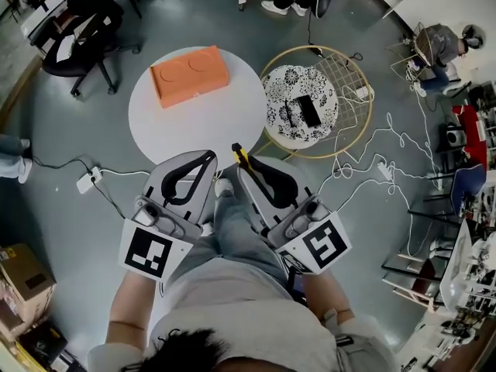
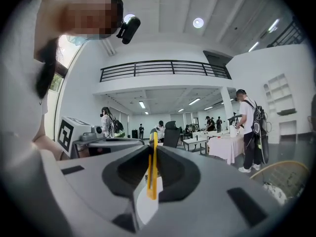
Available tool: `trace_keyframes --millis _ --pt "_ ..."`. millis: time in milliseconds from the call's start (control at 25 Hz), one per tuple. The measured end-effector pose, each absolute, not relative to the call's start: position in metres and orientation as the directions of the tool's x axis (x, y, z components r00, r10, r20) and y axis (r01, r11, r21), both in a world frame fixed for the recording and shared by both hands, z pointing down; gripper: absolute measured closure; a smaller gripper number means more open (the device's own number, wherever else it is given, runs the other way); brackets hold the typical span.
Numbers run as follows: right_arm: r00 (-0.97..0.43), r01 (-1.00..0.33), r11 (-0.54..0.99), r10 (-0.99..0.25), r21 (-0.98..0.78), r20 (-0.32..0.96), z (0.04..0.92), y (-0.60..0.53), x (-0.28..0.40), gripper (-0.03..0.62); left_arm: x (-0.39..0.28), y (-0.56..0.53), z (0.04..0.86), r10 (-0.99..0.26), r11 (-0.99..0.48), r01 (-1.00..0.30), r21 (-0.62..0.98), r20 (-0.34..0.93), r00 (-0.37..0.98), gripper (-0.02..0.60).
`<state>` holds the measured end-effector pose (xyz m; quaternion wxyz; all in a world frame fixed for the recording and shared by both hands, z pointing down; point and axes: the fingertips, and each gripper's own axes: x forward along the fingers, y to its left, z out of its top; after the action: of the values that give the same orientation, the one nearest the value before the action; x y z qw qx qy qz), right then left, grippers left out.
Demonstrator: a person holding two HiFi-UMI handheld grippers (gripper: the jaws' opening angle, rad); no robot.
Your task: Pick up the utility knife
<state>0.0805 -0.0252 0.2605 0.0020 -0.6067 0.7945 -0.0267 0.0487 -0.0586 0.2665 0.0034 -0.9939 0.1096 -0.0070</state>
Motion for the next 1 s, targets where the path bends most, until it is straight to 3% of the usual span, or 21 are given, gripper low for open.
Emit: trace_keyframes --millis 1000 --pt "-0.313 -0.95 0.313 -0.949 0.01 -0.047 0.233 -0.001 0.049 0.539 0.019 -0.029 0.25 -0.241 -0.97 -0.242 -0.029 -0.027 0.97 0.571"
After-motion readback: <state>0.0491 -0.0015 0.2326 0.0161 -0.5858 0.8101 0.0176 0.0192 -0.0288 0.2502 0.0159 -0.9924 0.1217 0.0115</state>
